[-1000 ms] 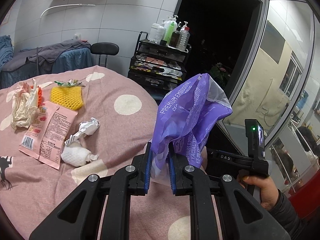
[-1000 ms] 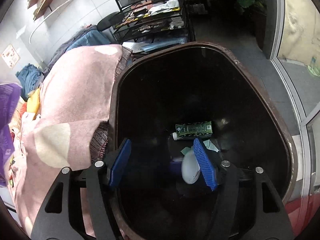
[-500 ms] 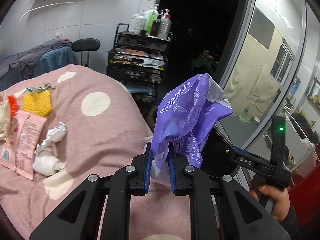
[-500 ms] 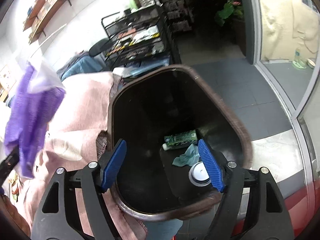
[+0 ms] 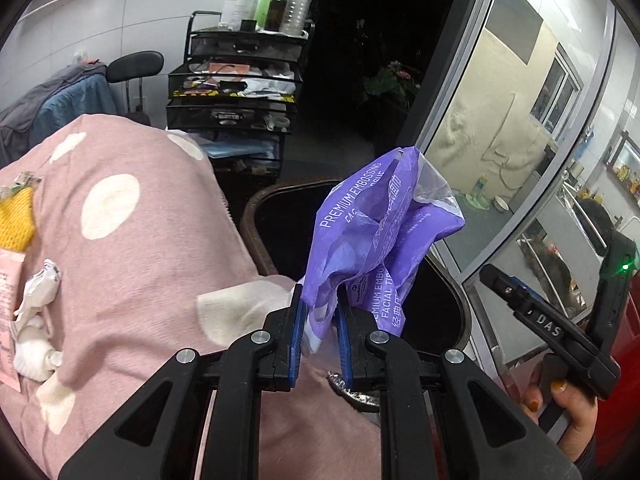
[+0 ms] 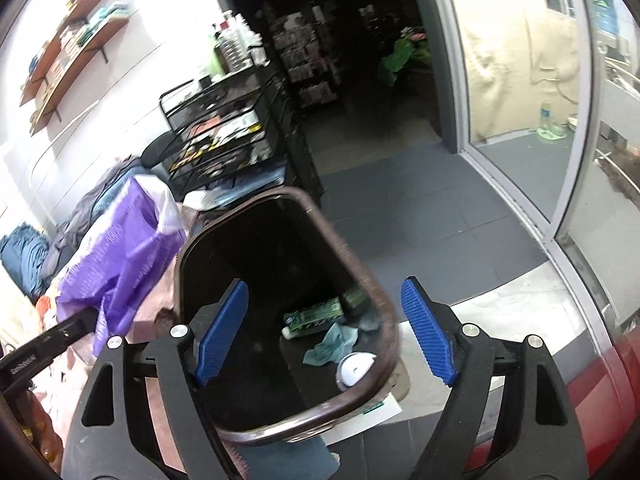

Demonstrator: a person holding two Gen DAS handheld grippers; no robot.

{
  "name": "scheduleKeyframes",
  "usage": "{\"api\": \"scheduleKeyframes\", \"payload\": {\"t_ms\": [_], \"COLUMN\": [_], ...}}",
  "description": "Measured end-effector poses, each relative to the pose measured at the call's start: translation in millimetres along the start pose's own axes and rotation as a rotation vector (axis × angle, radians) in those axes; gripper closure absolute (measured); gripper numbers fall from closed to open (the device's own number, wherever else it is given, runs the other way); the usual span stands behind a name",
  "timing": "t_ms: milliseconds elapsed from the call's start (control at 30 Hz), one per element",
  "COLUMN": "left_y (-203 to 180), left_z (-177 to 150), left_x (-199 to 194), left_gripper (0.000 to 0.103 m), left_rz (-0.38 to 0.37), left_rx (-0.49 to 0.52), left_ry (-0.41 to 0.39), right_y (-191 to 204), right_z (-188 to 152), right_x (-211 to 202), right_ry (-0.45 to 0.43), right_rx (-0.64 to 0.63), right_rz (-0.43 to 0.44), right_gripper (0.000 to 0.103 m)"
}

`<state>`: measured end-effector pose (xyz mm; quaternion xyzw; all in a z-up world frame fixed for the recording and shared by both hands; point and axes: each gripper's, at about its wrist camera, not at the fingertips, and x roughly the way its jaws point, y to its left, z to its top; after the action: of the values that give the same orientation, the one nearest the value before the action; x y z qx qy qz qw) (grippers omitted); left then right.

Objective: Collect trash
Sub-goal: 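Lower the purple plastic bag into the brown bin and open the left tool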

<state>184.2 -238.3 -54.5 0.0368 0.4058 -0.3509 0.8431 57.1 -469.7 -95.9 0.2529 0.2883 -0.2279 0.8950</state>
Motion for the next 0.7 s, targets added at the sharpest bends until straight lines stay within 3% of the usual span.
{"api": "scheduleKeyframes", "payload": {"t_ms": [433, 533, 600, 667, 700], "left_y": [-20, -23, -25, -26, -25], "left_z": [7, 6, 6, 5, 6], "left_x": [45, 49, 49, 46, 44], "left_gripper": [0.087, 0.082, 0.07, 0.035, 0.03], "left_rz": [0.045, 0.076, 0.103, 0.119, 0.122], "left_rx": [0.031, 0.047, 0.07, 0.075, 0.072], "left_ry": [0.157, 0.168, 0.161, 0.148, 0.134], "right_y": [-19, -21, -21, -20, -20], "right_z": [8, 7, 6, 6, 6], "right_x": [-6, -6, -6, -4, -4], "right_ry": [-0.024, -0.021, -0.018, -0.015, -0.014], "right_rx": [0.033, 0.04, 0.04, 0.037, 0.037], "right_rz": [-0.036, -0.032, -0.03, -0.031, -0.029], "right_gripper": [0.022, 0.02, 0.02, 0.019, 0.019]}}
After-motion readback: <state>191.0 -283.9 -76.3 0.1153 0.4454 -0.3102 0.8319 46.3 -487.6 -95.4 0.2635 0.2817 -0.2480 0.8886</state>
